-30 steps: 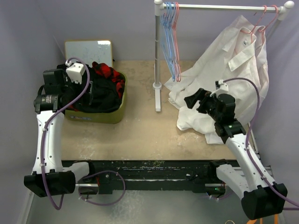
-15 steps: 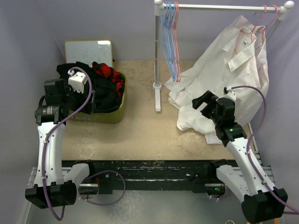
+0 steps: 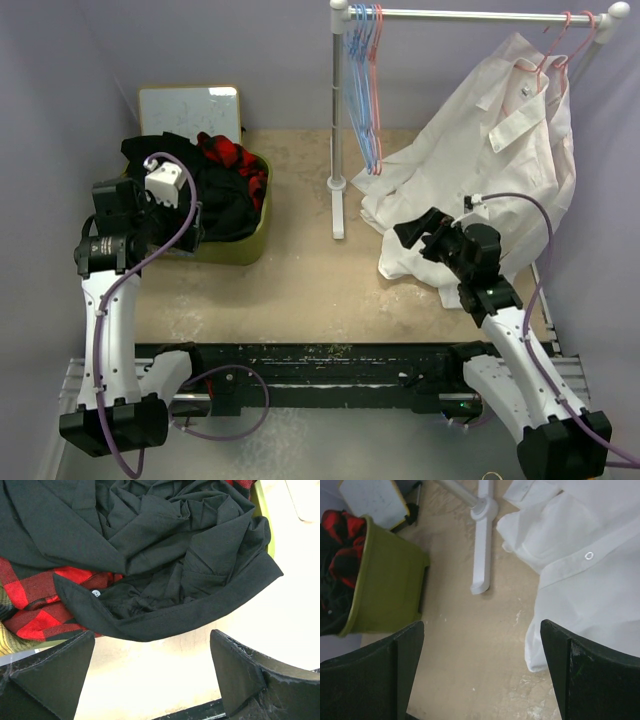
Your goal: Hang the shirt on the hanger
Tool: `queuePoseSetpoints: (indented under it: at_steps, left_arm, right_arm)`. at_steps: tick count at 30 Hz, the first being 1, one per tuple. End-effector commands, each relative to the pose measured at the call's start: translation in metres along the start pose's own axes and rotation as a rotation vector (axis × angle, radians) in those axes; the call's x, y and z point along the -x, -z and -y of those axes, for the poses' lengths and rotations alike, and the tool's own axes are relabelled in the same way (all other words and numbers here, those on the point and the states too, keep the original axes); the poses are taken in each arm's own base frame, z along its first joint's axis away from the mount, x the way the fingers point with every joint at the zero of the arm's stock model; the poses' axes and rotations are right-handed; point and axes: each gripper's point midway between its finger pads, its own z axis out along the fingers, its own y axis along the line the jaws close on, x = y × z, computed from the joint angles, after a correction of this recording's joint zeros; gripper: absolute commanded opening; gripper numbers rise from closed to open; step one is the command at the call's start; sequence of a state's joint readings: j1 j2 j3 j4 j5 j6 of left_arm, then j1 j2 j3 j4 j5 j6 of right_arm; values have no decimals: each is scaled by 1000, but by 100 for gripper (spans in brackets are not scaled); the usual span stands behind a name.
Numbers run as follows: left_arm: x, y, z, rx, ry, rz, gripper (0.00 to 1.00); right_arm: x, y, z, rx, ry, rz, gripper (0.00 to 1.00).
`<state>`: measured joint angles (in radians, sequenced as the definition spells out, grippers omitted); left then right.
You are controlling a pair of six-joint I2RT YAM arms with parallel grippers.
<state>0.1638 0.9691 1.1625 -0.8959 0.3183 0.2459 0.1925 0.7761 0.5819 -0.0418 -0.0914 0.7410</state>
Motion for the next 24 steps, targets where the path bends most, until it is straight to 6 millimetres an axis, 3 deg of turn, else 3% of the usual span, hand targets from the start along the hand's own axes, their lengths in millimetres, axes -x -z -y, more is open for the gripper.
queuePoseSetpoints:
  at_steps: [1, 6, 9, 14, 24]
  left_arm:
    - [11, 4, 3, -27, -26, 70, 100]
    - [13, 5, 12, -79, -39, 77, 100]
    - [13, 5, 25, -163, -48, 73, 100]
    - [14, 9, 36, -224, -50, 80, 100]
    - [27, 15, 32, -202, 3, 126, 100]
  right_arm:
    - [12, 13, -46, 279, 117, 84, 99]
    - [-1, 13, -52, 344, 86, 38, 100]
    - [4, 13, -62, 388, 98, 57, 100]
    - [-1, 11, -57, 364, 90, 31, 100]
    - [-7, 17, -52, 357, 101, 22, 100]
